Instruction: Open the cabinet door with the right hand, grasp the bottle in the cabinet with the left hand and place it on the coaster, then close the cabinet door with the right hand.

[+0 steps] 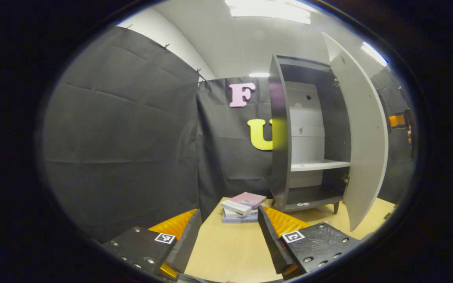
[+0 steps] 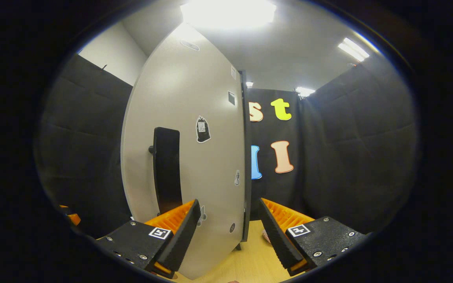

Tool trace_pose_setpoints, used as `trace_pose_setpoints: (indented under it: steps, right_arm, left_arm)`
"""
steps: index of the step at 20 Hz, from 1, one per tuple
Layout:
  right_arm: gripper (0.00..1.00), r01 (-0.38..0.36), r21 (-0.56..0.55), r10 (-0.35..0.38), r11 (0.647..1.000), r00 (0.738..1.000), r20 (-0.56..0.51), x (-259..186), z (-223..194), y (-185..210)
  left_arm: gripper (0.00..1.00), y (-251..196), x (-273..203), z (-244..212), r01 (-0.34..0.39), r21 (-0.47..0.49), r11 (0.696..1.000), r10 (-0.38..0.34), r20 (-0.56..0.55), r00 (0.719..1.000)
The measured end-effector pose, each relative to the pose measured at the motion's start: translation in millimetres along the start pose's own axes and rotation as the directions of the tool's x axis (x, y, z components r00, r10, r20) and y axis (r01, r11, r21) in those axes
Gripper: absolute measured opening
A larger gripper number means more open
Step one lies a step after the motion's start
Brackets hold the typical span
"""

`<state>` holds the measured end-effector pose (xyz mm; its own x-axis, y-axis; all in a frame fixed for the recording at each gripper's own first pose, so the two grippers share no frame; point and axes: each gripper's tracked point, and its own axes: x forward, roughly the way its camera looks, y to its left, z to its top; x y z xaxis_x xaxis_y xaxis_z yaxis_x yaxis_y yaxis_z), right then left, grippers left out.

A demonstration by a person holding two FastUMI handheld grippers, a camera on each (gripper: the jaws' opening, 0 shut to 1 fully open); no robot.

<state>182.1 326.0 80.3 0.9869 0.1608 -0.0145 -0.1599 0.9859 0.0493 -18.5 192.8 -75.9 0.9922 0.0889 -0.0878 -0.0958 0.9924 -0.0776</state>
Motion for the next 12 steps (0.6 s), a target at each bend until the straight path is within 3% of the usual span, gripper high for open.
trace_pose_setpoints:
  steps: [6, 7, 8, 11, 12]
  right_arm:
    - [0.93, -0.052, 0.008, 0.052, 0.999, 0.999, -0.014, 22.6, -11.2, 41.9]
    - [0.93, -0.063, 0.013, 0.063, 0.998, 0.998, -0.018, 26.9, -13.1, 49.1]
    - [0.93, -0.074, 0.016, 0.074, 0.997, 0.997, -0.021, 30.8, -14.1, 56.3]
    - [0.94, -0.096, 0.007, 0.096, 0.995, 0.995, -0.029, 42.9, -18.6, 77.5]
    - [0.94, -0.1, 0.003, 0.1, 0.995, 0.995, -0.028, 45.0, -19.6, 83.8]
  left_arm:
    - [0.82, 32.0, -7.0, -8.9, -0.057, 0.003, 0.998, 0.057, -0.012, 0.998]
    - [0.86, 40.4, -9.4, -10.8, -0.065, 0.006, 0.998, 0.065, -0.014, 0.998]
    - [0.82, 48.0, -11.7, -11.0, -0.072, 0.008, 0.997, 0.072, -0.015, 0.997]
    - [0.86, 63.8, -19.8, -9.3, -0.09, 0.007, 0.996, 0.091, -0.014, 0.996]
    - [0.82, 68.3, -20.9, -8.7, -0.095, 0.004, 0.995, 0.095, -0.013, 0.995]
